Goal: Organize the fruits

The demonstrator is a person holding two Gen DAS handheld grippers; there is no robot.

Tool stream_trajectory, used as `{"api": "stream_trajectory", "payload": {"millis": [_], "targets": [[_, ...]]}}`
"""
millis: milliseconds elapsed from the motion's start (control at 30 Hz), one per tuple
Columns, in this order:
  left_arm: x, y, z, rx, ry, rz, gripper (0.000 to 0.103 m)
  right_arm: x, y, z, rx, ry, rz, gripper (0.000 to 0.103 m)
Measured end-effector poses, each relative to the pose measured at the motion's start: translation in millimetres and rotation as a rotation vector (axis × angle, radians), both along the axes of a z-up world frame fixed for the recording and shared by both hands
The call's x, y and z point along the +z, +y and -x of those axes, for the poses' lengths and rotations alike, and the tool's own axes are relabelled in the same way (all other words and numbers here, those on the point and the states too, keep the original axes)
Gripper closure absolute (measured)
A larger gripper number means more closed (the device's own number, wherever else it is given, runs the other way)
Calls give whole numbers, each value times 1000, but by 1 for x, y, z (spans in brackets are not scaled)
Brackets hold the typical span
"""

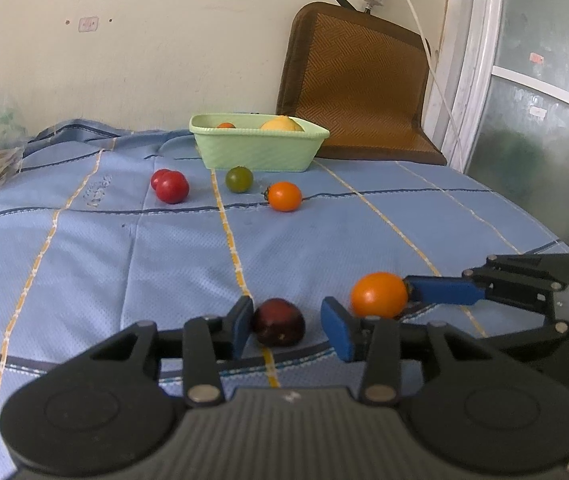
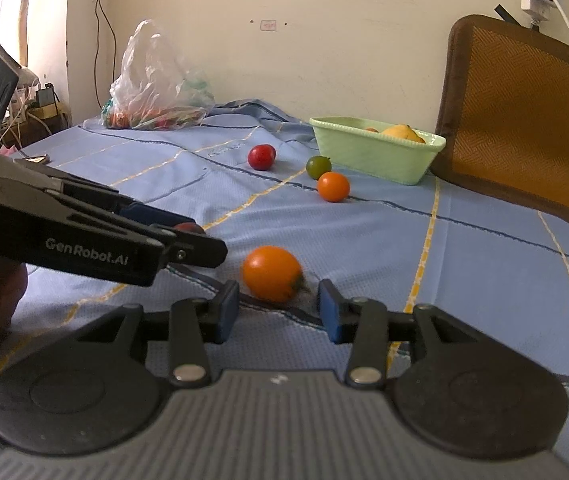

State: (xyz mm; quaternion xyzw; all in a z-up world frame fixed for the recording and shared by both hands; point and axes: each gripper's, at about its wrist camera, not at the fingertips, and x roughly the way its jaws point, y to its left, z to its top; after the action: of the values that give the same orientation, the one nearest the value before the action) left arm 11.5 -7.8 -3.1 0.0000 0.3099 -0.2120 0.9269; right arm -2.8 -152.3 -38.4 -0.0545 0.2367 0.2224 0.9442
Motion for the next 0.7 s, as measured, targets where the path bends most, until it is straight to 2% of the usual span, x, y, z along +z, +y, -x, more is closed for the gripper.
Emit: {"api": "stream_trajectory", "payload": {"millis": [700], "targets": [[0, 5, 0, -2, 4, 30, 62, -1, -2, -3, -11, 5, -2, 53]]}}
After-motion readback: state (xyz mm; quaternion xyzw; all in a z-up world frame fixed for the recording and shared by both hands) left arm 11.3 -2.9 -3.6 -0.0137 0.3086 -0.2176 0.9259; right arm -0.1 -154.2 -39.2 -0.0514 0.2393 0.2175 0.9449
